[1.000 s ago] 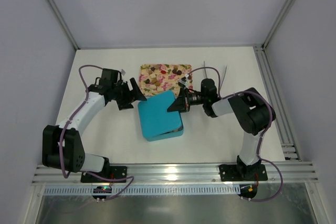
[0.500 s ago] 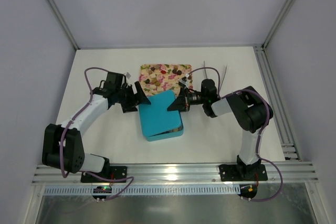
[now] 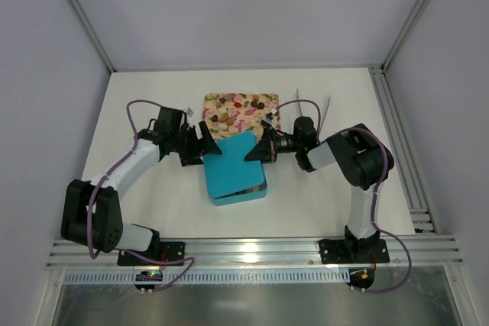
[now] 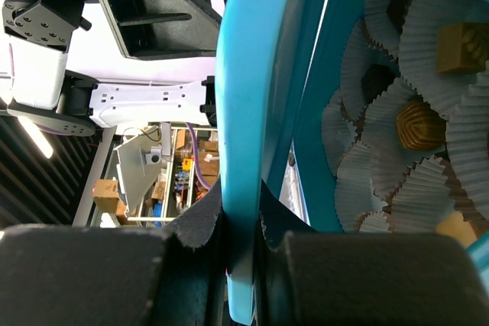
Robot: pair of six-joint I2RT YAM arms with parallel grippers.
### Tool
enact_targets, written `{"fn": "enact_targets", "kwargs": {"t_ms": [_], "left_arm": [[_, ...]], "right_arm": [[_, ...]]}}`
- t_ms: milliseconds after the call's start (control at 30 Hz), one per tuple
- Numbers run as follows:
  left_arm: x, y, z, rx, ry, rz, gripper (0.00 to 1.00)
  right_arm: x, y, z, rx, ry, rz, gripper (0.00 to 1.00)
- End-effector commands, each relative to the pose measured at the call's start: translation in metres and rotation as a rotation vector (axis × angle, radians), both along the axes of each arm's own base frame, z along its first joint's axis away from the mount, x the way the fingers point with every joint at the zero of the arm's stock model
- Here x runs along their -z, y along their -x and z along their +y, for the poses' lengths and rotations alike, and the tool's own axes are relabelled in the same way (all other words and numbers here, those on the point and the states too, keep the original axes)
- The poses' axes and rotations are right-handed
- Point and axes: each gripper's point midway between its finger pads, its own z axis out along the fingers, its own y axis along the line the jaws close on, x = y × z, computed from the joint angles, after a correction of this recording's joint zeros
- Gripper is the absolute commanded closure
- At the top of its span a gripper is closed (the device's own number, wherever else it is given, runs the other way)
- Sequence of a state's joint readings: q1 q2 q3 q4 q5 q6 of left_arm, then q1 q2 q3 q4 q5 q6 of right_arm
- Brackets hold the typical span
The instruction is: Pack the chocolate
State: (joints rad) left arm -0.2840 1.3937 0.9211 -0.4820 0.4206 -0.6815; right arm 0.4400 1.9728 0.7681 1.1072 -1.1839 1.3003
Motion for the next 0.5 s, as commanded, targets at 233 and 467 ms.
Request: {"fn": "enact_targets", "kwargs": {"t_ms": [233, 467], "left_arm": [[-0.0062, -0.0004, -0.0068, 0.014, 0.029, -0.027, 0.16], [-0.0022, 0.0017, -0.0080, 0.018, 0.025, -0.015, 0.17]], "right_arm": [[-0.0014, 0.0013, -0.0009, -0.005, -0.038, -0.067, 0.96], [-0.0013, -0.0020, -0.0049, 0.011, -0.039, -0.067, 0.96]]}}
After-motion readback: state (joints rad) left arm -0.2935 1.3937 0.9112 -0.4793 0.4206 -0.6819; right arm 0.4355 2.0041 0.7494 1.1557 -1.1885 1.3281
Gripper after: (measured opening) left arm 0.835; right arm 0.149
